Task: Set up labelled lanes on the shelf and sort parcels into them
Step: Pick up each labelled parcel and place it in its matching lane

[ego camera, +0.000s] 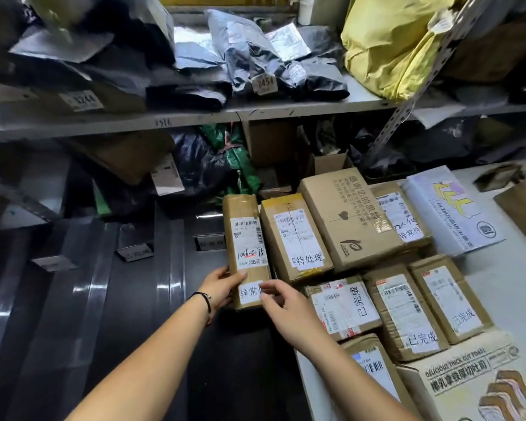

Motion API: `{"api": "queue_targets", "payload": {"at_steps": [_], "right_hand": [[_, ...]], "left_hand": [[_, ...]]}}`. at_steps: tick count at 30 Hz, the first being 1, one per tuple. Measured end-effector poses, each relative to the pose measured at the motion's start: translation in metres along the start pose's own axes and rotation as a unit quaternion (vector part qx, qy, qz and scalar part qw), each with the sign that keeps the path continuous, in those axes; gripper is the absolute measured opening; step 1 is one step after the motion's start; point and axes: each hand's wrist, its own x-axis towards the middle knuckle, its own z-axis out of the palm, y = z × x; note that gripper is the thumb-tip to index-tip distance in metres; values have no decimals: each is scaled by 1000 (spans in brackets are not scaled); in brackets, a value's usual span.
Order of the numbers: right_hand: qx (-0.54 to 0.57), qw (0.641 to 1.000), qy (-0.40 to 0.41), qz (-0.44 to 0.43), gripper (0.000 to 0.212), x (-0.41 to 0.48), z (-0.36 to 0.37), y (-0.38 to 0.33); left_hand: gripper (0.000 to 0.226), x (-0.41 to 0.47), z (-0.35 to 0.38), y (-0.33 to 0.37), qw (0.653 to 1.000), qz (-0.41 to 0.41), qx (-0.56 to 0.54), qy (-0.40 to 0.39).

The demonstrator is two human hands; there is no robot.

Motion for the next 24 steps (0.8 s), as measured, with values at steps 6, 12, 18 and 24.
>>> {"api": "queue_targets", "payload": {"at_steps": [6, 12, 18, 24], "right_hand": [[18, 1000, -11, 0, 21, -2, -1, -5], [33, 999, -28, -26, 15, -10, 6, -23], [16, 993, -73, -95, 13, -22, 43, -64], [-38, 969, -147, -194, 18, -75, 113, -124]], "left_hand": [[41, -4, -3, 1, 1000, 9, 13, 22], [62, -29, -18, 4, 997, 20, 73, 24], [55, -97, -61, -5, 995, 48, 80, 30], [42, -200, -151, -24, 984, 114, 76, 116]]}}
